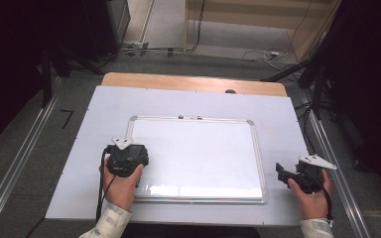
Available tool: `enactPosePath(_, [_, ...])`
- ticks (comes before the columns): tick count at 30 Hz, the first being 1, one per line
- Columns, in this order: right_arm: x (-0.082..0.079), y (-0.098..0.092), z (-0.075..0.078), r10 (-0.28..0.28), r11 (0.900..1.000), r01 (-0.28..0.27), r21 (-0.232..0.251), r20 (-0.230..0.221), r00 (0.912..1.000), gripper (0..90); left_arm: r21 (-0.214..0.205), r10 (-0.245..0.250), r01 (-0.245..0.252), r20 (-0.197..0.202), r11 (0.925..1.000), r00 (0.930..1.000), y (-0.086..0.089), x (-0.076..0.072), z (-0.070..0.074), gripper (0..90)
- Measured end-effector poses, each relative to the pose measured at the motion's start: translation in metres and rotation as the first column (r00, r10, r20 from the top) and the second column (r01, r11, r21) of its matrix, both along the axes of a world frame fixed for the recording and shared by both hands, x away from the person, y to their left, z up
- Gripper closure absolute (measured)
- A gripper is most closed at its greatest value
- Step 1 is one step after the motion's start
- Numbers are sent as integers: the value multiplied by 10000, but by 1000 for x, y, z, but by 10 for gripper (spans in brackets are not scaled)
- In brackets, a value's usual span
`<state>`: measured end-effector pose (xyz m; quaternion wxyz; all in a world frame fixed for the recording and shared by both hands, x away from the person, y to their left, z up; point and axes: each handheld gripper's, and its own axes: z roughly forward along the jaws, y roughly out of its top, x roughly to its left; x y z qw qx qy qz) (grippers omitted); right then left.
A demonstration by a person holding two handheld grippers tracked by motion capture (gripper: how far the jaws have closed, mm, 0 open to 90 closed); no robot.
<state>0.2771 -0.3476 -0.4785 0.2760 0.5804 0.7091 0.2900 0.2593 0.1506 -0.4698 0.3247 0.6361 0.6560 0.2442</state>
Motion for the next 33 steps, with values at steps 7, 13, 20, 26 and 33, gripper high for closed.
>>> enactPosePath(7, [0,0,0,-42,10000,42,-5,10,10000,168,92,159,-160,46,9998,9999,0,-7,-1,402])
enactPosePath(13, [-1,0,0,-68,10000,68,-31,3,10000,168,59,190,-190,5,9998,9998,-1,-9,-5,402])
enactPosePath(20, [-1,0,0,-58,10000,58,-18,14,10000,168,117,255,-255,-11,9996,9997,-3,-10,-8,403])
enactPosePath(26, [-1,-1,0,-79,10000,80,-20,8,10000,168,109,417,-417,27,9991,9991,-2,-11,-10,402])
enactPosePath(33, [-1,-1,1,-93,10000,93,-10,16,10000,168,254,489,-490,55,9985,9988,-5,-12,-12,402])
